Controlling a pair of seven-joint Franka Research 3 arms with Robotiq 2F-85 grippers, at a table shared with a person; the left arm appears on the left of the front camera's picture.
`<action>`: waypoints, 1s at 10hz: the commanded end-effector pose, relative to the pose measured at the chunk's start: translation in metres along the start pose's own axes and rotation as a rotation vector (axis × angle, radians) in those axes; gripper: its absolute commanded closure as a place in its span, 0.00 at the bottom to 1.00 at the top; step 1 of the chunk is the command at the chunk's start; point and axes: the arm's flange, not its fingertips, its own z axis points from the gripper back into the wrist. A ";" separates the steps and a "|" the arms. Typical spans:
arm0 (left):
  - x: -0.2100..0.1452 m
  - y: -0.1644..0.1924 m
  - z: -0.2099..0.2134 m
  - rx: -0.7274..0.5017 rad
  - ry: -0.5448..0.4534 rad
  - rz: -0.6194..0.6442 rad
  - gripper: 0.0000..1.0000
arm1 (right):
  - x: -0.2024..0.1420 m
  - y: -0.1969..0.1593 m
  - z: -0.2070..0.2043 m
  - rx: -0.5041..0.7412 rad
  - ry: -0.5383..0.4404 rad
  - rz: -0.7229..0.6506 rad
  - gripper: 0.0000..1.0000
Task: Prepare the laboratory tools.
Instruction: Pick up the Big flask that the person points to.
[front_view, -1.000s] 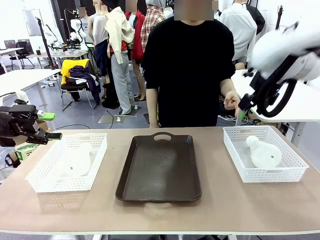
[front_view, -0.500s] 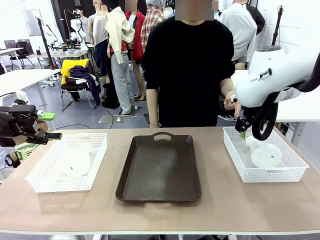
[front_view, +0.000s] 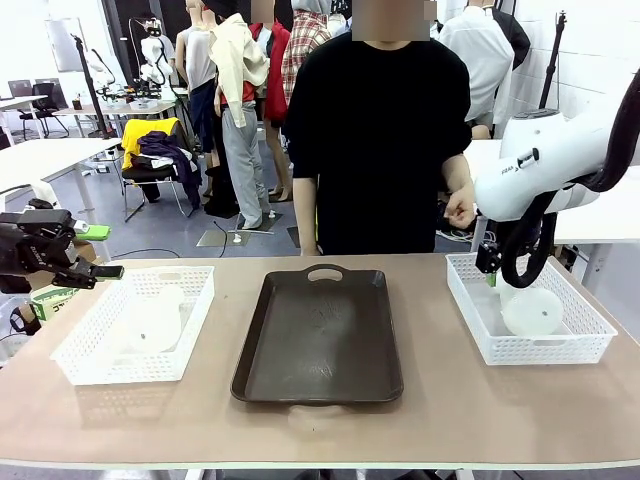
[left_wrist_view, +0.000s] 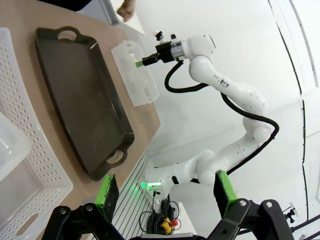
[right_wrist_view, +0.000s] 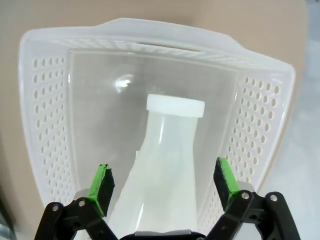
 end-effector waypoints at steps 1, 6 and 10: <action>-0.001 -0.001 0.002 -0.006 0.004 -0.006 0.00 | 0.015 -0.005 -0.006 0.024 0.033 -0.073 0.00; -0.001 -0.001 0.002 -0.006 0.004 -0.006 0.00 | 0.031 -0.007 -0.024 0.017 0.085 -0.107 0.00; -0.001 -0.001 0.002 -0.006 0.004 -0.006 0.00 | 0.034 -0.013 -0.038 0.013 0.102 -0.162 0.00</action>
